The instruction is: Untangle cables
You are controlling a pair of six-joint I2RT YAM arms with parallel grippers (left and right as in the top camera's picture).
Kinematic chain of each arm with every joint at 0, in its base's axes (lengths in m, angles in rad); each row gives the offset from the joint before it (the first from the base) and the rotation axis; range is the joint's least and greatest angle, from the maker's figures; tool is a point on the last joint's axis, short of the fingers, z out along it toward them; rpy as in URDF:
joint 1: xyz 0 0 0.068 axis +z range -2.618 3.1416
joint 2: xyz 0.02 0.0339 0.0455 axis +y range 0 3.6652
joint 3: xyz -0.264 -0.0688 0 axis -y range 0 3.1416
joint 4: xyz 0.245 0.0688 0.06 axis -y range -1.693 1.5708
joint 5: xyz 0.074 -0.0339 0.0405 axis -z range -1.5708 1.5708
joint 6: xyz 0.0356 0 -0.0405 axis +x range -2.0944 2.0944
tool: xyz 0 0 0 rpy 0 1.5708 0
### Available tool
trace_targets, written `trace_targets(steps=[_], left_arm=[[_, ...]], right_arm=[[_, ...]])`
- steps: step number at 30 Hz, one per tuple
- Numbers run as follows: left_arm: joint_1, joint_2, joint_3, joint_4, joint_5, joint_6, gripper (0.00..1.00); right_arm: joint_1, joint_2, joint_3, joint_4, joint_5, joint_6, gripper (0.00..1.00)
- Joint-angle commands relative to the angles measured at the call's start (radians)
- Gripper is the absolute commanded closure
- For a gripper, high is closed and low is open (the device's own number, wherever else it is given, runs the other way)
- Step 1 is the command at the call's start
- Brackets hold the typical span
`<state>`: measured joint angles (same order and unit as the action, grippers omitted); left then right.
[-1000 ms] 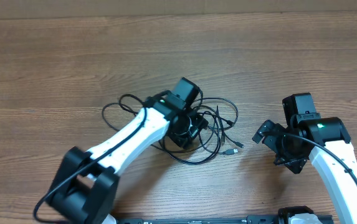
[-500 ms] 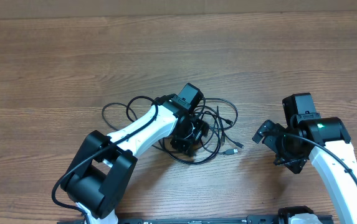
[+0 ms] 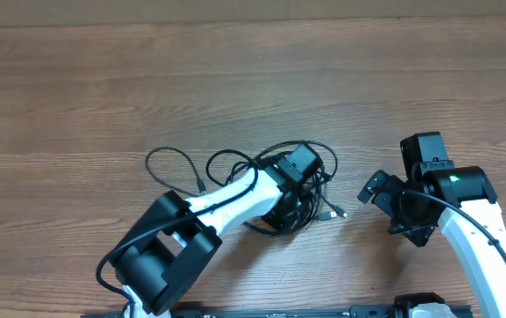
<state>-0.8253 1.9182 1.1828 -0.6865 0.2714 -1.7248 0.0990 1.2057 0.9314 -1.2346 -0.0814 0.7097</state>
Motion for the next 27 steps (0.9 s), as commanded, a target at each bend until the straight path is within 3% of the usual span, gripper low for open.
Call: trace_targets(steps=[1, 7, 15, 19, 27], left_arm=[[0.026, 0.0, -0.002, -0.063, -0.109, 0.041, 0.96], [0.128, -0.136, 0.001, -0.106, -0.128, 0.302, 0.96], [0.158, -0.475, 0.029, -0.01, -0.31, 0.808, 0.96], [0.158, -0.539, 0.029, -0.035, -0.328, 0.898, 0.96], [0.158, -0.546, 0.029, -0.143, -0.365, 0.919, 0.96]], right_arm=[[-0.003, -0.003, 0.012, 0.003, -0.003, -0.004, 0.0], [-0.003, -0.003, 0.012, 0.002, -0.003, -0.004, 0.0], [-0.003, -0.003, 0.012, 0.002, -0.003, -0.004, 0.0], [-0.003, -0.003, 0.012, 0.003, -0.003, -0.004, 0.0], [-0.003, -0.003, 0.012, 0.002, -0.003, -0.004, 0.0]])
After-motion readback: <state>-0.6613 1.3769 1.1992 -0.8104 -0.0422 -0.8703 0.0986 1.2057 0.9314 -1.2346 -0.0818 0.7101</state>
